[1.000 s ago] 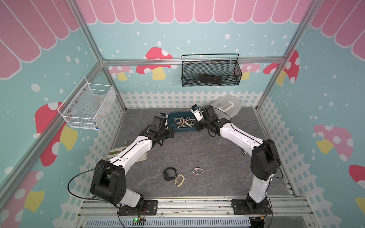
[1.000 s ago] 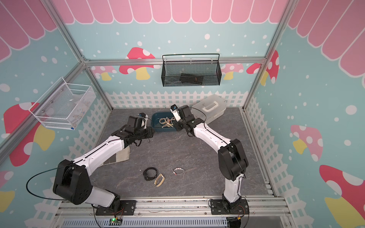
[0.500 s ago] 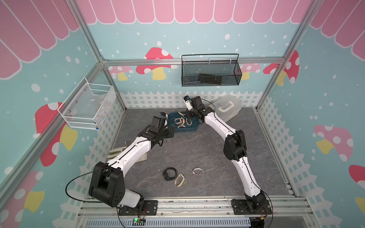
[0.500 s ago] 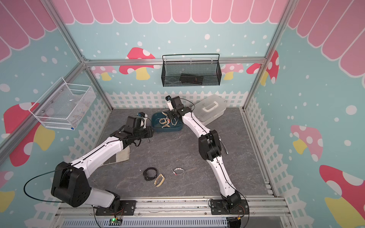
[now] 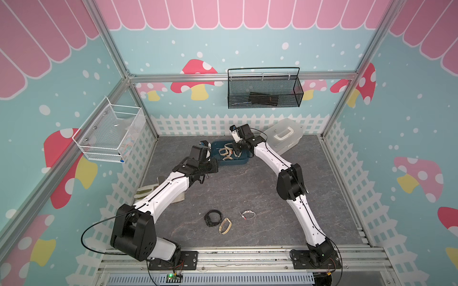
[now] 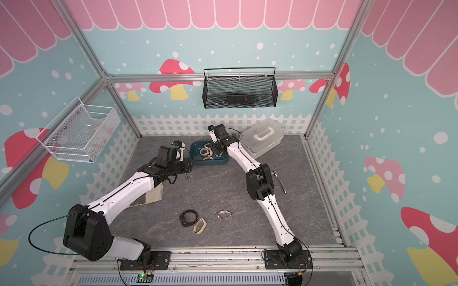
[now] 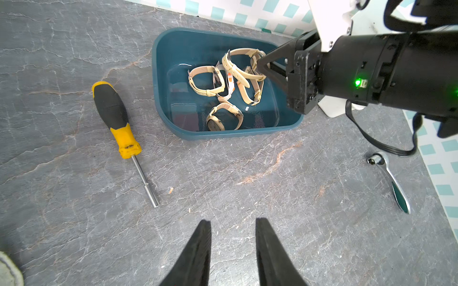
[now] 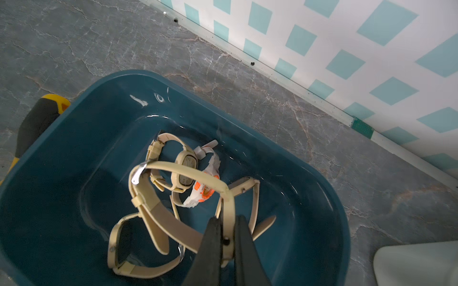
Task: Put the watch into the storage box
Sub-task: Place the watch in the storage box.
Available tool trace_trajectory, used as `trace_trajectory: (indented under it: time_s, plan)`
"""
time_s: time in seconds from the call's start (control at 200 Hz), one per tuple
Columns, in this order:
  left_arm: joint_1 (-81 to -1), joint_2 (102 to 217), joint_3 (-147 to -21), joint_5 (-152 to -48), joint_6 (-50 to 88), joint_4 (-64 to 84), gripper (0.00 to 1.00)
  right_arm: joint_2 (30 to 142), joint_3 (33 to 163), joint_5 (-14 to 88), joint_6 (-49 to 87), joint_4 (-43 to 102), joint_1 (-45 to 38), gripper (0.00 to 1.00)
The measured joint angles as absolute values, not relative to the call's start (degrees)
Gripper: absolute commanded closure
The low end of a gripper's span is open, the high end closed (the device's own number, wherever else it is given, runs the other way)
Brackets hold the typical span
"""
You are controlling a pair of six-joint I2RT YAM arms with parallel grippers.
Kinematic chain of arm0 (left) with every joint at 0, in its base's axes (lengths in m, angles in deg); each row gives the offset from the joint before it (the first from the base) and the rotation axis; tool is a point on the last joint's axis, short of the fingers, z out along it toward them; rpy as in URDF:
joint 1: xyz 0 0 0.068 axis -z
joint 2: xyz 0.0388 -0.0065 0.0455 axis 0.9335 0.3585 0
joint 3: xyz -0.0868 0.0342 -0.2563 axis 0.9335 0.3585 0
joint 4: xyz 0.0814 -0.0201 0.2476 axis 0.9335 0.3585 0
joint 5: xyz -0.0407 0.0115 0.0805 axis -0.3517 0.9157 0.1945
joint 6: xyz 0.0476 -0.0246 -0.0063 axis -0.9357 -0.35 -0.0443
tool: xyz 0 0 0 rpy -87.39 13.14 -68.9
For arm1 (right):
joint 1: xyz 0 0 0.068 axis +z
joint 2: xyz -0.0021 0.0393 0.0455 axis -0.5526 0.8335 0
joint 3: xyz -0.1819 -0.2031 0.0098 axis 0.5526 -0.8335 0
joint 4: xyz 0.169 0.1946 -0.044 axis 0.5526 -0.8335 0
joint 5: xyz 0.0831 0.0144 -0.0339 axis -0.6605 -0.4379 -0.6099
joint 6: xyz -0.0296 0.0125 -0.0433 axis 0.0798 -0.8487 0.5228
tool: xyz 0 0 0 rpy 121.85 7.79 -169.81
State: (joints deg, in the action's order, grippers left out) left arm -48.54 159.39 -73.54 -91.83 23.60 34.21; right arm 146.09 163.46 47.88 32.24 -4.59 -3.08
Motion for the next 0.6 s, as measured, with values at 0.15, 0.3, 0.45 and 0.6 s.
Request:
trace_trajectory:
  time_s: [0.15,0.3,0.45,0.6]
  plan:
    - [-48.3,159.4,-73.5,-91.2,23.6,34.2,0.66,146.1,163.5,47.9,32.5,-4.6,-3.1,0.83]
    - [-48.0,159.4,-73.4,-90.8,23.6,34.2,0.66,146.1,163.5,47.9,33.0,-4.6,-3.1,0.79]
    - [-47.6,159.4,-73.4,-90.2,23.3,34.2,0.66,146.1,163.6,47.9,33.3,-4.7,-3.1,0.78]
    - [-47.4,159.4,-73.4,-89.7,23.1,34.5,0.65,145.3,162.4,47.2,33.5,-4.8,-3.1,0.78]
